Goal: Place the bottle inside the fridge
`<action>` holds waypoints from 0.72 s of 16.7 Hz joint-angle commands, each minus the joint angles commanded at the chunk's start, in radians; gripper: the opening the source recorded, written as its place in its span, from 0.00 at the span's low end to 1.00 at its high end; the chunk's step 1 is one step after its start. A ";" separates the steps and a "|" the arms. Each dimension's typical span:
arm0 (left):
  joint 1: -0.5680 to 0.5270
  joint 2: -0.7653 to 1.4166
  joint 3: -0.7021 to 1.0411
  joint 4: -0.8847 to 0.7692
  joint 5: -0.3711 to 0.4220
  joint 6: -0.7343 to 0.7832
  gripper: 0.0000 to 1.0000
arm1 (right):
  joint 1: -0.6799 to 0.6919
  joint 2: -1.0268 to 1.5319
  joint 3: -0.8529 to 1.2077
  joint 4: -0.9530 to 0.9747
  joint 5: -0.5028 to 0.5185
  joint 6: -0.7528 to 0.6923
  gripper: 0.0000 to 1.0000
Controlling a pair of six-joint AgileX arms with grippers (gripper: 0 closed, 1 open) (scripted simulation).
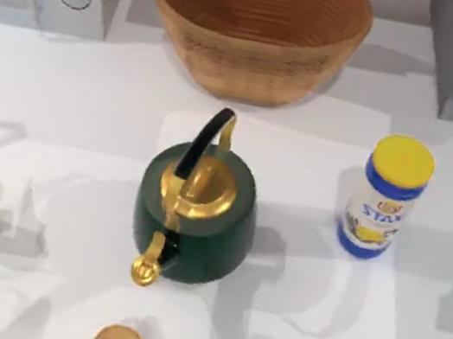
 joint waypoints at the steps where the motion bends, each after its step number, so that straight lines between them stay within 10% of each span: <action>1: 0.000 0.000 0.000 0.000 0.000 0.000 1.00 | 0.000 0.000 0.000 0.000 0.000 0.000 1.00; 12: 0.000 0.000 0.000 0.000 0.000 0.000 1.00 | -0.145 0.409 0.244 -0.058 -0.283 -0.289 1.00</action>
